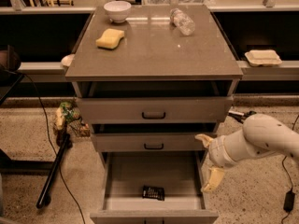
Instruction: Pick rxbar chocolate from bottom drawer and place on counter
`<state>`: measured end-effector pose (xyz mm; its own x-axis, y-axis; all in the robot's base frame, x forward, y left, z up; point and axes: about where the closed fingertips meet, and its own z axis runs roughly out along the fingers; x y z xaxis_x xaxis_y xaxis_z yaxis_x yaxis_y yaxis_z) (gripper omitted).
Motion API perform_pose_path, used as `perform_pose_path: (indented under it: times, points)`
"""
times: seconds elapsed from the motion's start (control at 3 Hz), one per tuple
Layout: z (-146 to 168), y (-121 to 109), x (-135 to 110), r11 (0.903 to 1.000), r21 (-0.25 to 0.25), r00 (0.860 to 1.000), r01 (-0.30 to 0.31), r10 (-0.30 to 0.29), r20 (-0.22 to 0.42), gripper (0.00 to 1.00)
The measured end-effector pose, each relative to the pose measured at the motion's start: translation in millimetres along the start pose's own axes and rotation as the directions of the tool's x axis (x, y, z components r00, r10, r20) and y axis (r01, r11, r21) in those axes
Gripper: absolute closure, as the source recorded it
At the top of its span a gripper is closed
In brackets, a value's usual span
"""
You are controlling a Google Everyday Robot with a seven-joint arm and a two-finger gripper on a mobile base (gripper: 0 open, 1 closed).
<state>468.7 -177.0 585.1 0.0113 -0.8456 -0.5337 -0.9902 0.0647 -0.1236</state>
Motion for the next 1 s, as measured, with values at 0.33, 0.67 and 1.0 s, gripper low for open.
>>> perform_pose_path:
  times: [0.33,0.67,1.0]
  points:
    - [45,3,18,0.9997,-0.025,0.997,0.002,0.000,0.077,0.00]
    - [45,3,18,0.9997,-0.025,0.997,0.002,0.000,0.077,0.00]
    - [58,2,21,0.9999,-0.015,0.998,-0.005,0.006,0.067,0.00]
